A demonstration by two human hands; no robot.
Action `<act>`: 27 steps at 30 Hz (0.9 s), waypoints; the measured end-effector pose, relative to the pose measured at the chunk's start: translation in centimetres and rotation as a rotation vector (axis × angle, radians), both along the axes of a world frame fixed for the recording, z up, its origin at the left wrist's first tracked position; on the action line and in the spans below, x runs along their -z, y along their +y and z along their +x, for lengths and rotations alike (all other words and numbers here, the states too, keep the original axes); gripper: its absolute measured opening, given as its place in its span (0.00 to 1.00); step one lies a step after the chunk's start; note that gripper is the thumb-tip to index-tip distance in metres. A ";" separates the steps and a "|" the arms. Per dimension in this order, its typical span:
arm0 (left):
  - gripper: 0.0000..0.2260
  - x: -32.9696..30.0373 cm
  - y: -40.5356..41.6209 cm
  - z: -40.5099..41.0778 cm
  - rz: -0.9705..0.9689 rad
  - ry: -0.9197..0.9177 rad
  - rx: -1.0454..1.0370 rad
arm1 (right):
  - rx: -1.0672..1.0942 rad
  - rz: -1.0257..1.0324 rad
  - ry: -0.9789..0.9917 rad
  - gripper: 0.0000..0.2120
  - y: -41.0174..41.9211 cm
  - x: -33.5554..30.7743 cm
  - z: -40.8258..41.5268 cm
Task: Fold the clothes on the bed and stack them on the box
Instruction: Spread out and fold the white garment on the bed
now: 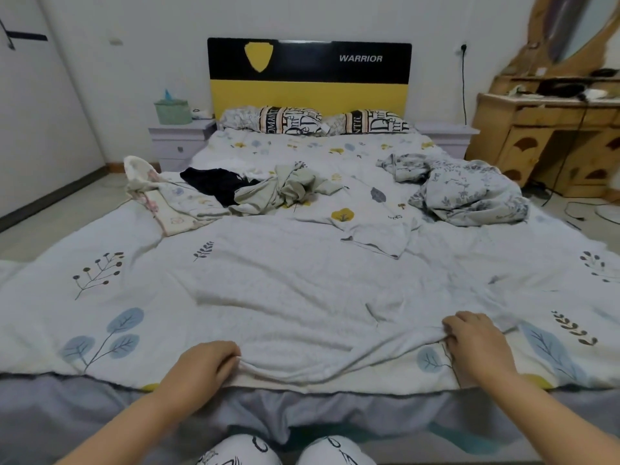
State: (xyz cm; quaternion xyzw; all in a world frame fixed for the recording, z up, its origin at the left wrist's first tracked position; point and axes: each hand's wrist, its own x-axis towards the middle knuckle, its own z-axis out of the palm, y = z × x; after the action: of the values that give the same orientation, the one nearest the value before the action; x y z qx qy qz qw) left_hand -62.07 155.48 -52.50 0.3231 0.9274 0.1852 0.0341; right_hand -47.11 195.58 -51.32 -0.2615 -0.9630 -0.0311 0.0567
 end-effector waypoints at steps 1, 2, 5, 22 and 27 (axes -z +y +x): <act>0.09 -0.6 0.1 -0.1 0.011 0.012 0.022 | 0.000 -0.016 0.004 0.13 0.0 -0.3 -0.2; 0.11 -1.0 0.3 -0.2 0.019 0.025 0.018 | 0.005 -0.044 0.012 0.12 0.3 -0.4 -0.4; 0.14 -1.9 0.8 -1.0 0.047 0.039 -0.031 | 0.030 -0.221 0.013 0.07 0.9 -1.3 -1.3; 0.09 -6.4 4.7 -10.2 -0.038 0.026 0.059 | -0.225 -0.025 -0.466 0.09 2.6 -3.6 -4.9; 0.08 -7.2 5.5 -12.4 -0.004 0.004 0.071 | -0.046 -0.203 -0.137 0.13 3.9 -5.5 -6.3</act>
State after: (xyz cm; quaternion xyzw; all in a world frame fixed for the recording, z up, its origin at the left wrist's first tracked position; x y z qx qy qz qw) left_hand -74.44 160.95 -45.26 0.3563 0.9158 0.1814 0.0394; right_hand -53.39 199.50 -45.80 -0.2411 -0.9686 0.0502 -0.0352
